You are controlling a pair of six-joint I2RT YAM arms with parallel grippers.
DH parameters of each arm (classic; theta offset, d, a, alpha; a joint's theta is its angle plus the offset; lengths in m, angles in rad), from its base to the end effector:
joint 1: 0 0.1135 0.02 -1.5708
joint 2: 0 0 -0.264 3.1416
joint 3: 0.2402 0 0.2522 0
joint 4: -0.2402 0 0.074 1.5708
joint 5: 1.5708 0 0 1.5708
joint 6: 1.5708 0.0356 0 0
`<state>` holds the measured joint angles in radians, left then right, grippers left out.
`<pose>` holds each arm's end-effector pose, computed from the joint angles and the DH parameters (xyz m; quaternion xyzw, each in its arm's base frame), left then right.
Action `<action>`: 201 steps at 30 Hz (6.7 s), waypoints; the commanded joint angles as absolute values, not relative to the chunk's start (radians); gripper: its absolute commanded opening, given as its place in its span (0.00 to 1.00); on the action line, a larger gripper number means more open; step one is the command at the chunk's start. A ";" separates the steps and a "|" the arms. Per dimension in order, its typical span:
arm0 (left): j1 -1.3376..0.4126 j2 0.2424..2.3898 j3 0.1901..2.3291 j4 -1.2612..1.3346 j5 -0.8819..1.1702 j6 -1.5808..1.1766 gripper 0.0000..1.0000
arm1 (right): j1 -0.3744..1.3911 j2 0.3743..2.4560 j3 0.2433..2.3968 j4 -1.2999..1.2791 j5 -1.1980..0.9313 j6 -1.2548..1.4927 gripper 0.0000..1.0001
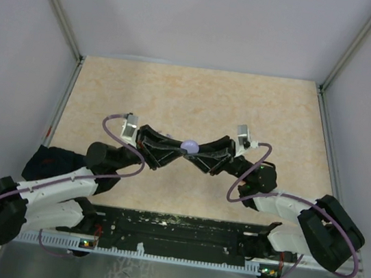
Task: Insert the wireless bluetooth earbuds into the charging case
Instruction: Pick up the charging case at the center of the board, then open the charging case, then adjust the earbud at the center of the board.
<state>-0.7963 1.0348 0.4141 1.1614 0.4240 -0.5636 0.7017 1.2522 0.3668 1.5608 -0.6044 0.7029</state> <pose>0.1368 -0.1608 0.3016 0.2378 0.4570 -0.6155 0.5964 0.1545 0.1571 0.2771 -0.2680 0.4134 0.6543 0.5737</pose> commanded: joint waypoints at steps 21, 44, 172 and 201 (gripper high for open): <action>-0.765 0.964 0.865 0.083 0.648 -0.040 0.71 | 0.644 1.062 0.569 0.789 -0.924 0.288 0.00; -0.662 1.095 0.962 -0.063 0.922 0.014 0.39 | 0.644 1.078 0.684 0.527 -0.977 0.091 0.00; -0.581 1.146 0.811 -0.008 0.133 -0.275 0.66 | 0.644 0.977 0.188 1.077 -0.612 -0.157 0.00; -0.513 1.744 1.086 -0.210 -0.255 -0.529 0.55 | 0.644 1.070 0.115 1.254 -0.518 -0.127 0.00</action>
<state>-0.5301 1.7119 1.0523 -0.1947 -0.2272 -0.5049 0.6456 1.0679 0.1047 1.1858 -0.5201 -0.1349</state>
